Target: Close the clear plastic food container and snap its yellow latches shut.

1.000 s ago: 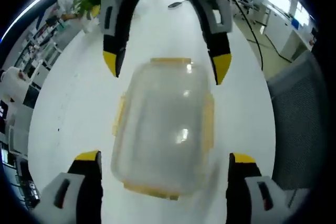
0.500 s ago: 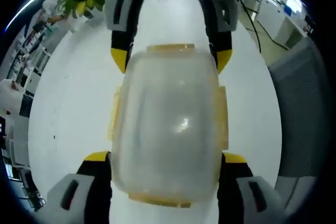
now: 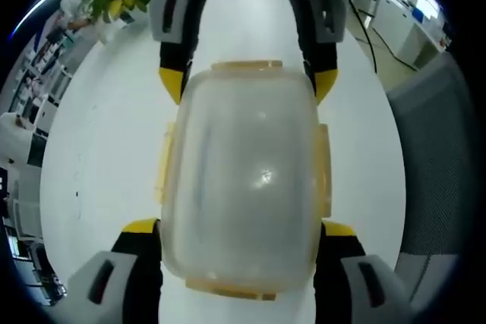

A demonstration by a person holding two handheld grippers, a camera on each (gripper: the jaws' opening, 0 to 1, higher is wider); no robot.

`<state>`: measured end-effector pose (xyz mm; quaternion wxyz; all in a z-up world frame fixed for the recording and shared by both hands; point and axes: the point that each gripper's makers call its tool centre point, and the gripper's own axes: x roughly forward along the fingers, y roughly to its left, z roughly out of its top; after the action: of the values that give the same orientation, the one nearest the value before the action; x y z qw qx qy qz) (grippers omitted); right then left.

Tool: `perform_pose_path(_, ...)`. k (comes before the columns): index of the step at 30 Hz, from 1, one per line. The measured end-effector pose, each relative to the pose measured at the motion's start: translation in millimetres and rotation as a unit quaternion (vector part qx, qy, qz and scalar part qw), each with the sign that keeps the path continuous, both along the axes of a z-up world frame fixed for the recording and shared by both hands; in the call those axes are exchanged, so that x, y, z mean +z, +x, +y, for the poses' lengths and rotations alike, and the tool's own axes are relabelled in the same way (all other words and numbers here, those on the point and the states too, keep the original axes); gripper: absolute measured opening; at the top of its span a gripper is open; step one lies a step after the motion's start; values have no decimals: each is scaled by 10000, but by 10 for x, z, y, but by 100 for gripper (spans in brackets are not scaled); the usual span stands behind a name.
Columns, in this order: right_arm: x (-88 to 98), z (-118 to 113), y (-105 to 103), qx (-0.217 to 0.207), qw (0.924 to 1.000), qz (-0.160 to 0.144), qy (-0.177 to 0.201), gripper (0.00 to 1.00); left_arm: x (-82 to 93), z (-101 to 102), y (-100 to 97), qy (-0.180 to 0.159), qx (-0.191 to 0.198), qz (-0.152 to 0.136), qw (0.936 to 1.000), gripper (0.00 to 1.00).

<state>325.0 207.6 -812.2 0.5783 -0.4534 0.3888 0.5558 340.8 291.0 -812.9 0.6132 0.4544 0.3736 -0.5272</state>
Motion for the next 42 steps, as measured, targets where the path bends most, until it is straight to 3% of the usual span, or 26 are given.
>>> perform_pose_path(22,0,445,-62,174,9996,-1,205,77,-12,435,-93,132,218,-72,9997,81)
perform_pose_path(28,0,571,-44,56,9999,-12,107,77,5,566,-58,15,113,-66,9999,80)
perform_pose_path(42,5,873,140,-224,9992,-21,324,77,1,850,147,2,-108,-102,9999,80)
